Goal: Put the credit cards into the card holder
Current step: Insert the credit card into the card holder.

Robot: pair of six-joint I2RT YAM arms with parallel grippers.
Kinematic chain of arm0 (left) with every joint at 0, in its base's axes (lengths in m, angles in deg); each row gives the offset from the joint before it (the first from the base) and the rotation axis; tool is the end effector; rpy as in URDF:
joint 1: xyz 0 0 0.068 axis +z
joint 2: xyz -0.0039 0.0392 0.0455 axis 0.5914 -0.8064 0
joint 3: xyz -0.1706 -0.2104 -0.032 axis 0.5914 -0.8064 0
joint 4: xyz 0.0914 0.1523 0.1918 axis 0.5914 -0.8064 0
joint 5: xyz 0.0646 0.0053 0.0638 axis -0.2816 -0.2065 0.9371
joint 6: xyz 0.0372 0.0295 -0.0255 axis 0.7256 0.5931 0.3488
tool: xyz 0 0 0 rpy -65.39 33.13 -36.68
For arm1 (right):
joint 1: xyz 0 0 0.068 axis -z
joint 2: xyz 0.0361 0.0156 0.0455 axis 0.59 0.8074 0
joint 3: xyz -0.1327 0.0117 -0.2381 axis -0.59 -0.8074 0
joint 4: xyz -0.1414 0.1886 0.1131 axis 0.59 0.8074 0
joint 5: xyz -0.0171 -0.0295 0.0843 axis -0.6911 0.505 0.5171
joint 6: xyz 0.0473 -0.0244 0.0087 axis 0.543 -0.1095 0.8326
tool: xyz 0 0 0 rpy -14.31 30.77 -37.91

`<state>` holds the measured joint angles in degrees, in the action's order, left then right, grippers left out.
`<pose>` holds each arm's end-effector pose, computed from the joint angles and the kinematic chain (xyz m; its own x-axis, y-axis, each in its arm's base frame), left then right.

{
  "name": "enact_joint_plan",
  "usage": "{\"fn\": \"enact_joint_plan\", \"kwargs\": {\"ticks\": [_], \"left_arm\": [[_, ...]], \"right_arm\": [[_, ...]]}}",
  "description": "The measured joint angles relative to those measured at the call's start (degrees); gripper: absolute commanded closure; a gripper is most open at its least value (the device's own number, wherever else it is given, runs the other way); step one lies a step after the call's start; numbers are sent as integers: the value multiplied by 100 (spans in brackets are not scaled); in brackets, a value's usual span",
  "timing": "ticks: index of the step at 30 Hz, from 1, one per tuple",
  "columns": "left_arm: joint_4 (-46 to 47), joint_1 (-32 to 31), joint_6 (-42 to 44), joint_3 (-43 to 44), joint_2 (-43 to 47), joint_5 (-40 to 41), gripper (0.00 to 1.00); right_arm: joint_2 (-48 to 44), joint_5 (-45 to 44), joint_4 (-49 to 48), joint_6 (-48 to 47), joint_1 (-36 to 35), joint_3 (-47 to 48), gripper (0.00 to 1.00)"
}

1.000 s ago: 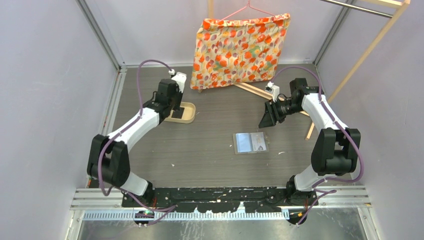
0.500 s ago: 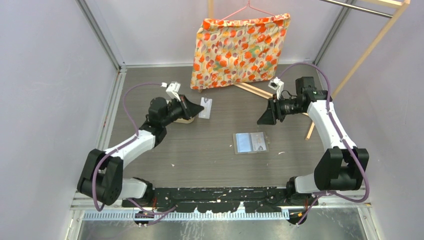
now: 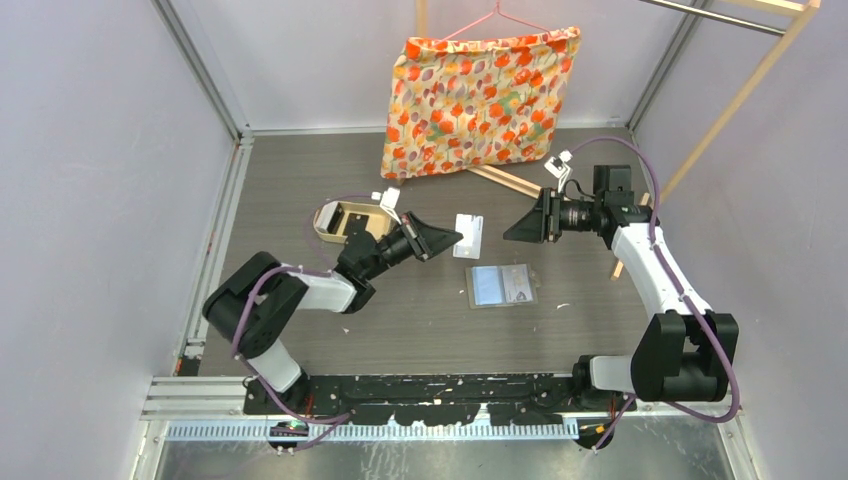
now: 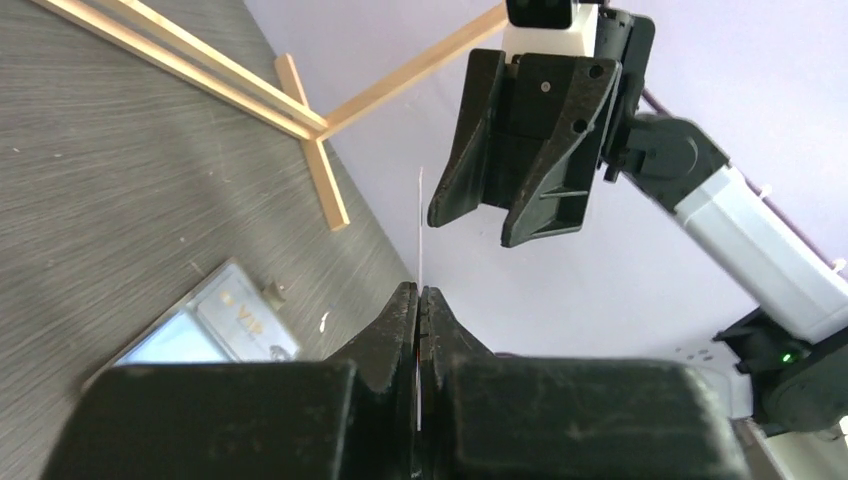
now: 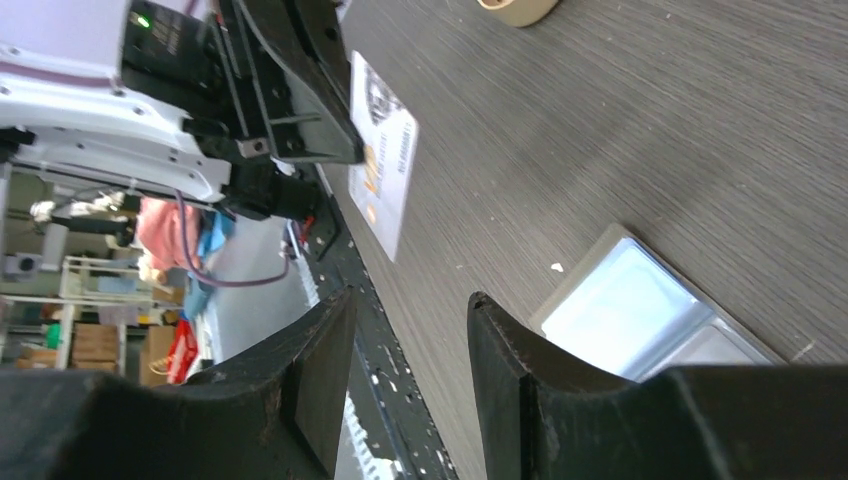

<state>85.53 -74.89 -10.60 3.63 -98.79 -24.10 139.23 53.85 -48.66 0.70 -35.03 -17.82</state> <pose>0.2341 -0.2037 0.2171 -0.7079 -0.5052 -0.4936 0.5103 0.1174 -0.8520 0.2601 0.0277 0.2852 -0.7518 0.0090 -0.6594 -0.6021 0.3985 0.6919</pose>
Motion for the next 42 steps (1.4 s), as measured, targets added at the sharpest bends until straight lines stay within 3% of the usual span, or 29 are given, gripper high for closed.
{"fn": "enact_joint_plan", "kwargs": {"ticks": [12,27,32,34,39,42], "left_arm": [[730,-457,-540,551,-817,542,100],[789,-623,-629,903,-1102,785,99],[815,-647,-649,957,-1147,787,97],[839,-647,-649,957,-1150,791,92],[841,-647,-662,942,-1182,872,57],[868,-612,-623,815,-1154,946,46]], "right_arm": [[92,101,-1038,1403,-70,-83,53],[249,98,-1484,1969,-382,-188,73],[304,96,-1497,2022,-413,-188,88],[310,101,-1499,2033,-413,-188,98],[308,142,-1523,2024,-417,-188,99],[310,127,-1360,1808,-417,-184,99]]}}
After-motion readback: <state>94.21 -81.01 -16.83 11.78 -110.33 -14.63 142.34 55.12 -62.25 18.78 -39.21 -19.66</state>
